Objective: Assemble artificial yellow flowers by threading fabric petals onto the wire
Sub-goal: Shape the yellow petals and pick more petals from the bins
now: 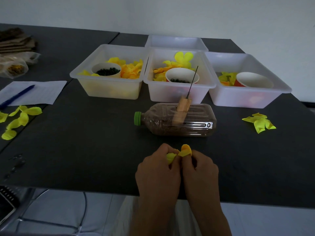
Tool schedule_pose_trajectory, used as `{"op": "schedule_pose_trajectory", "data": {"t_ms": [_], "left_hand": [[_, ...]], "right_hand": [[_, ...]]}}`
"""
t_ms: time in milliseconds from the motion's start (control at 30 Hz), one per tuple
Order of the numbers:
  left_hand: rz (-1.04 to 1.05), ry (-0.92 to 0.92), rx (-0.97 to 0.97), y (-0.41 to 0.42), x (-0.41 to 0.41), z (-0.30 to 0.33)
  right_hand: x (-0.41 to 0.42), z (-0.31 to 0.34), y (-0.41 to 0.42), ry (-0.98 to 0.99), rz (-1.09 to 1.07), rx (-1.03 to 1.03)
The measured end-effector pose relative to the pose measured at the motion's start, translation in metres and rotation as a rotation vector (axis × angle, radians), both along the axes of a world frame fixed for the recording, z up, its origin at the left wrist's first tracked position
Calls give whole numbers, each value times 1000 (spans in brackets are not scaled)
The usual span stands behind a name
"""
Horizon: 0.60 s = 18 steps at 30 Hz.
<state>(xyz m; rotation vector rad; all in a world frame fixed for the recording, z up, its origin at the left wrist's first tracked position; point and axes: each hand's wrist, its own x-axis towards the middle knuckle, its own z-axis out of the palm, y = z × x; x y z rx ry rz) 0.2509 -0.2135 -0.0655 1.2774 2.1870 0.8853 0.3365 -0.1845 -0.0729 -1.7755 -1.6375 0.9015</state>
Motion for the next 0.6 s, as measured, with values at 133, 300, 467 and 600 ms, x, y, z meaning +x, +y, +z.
{"op": "schedule_pose_trajectory", "data": {"t_ms": [133, 300, 467, 600], "left_hand": [[-39, 20, -59, 2, 4, 1], [-36, -8, -41, 4, 8, -4], [55, -64, 138, 1, 14, -1], [100, -93, 253, 0, 19, -2]], "right_hand": [[1, 5, 2, -12, -10, -92], [2, 6, 7, -293, 97, -262], [-2, 10, 11, -418, 136, -318], [-3, 13, 16, -424, 115, -385]]}}
